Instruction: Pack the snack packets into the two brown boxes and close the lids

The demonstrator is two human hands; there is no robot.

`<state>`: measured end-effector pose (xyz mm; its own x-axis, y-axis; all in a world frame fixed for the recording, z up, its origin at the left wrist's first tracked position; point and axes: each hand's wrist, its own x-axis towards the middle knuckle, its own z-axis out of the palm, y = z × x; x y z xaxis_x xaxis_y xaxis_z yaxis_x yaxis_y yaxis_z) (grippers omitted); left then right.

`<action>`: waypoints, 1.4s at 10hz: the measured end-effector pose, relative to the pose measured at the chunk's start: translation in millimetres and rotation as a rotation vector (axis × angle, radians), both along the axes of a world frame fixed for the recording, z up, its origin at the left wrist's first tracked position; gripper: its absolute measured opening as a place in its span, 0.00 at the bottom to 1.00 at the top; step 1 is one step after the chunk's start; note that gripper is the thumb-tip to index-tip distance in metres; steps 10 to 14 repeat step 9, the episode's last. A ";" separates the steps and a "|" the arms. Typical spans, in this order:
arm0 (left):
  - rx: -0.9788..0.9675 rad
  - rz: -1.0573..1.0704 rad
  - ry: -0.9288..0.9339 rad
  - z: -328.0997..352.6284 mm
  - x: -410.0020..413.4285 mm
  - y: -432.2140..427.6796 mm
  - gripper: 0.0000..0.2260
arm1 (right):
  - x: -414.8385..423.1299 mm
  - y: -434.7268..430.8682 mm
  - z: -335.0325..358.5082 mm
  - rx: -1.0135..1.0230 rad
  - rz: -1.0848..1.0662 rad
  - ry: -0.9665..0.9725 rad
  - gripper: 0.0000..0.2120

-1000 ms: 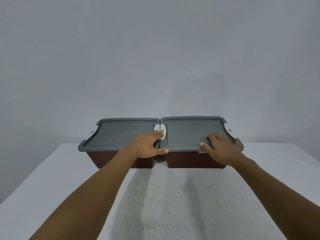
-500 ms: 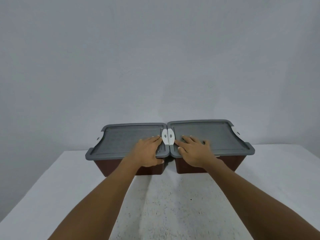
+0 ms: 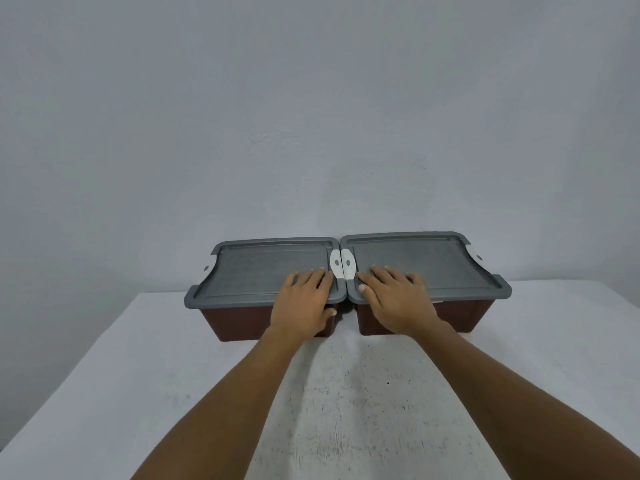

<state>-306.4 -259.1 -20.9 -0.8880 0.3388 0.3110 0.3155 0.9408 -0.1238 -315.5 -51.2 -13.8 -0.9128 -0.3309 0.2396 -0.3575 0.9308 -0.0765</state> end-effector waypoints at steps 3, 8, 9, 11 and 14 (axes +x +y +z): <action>0.153 -0.001 0.063 -16.5 44.4 2.1 0.23 | 49.9 -2.0 -19.6 -0.096 -0.005 0.050 0.24; 0.132 0.007 -0.084 -24.2 79.7 -6.7 0.30 | 80.9 14.8 -23.1 -0.206 0.091 -0.051 0.27; 0.215 0.008 -0.178 -42.5 112.5 -14.0 0.35 | 115.6 22.1 -45.1 -0.277 0.012 -0.063 0.25; 0.215 0.008 -0.178 -42.5 112.5 -14.0 0.35 | 115.6 22.1 -45.1 -0.277 0.012 -0.063 0.25; 0.215 0.008 -0.178 -42.5 112.5 -14.0 0.35 | 115.6 22.1 -45.1 -0.277 0.012 -0.063 0.25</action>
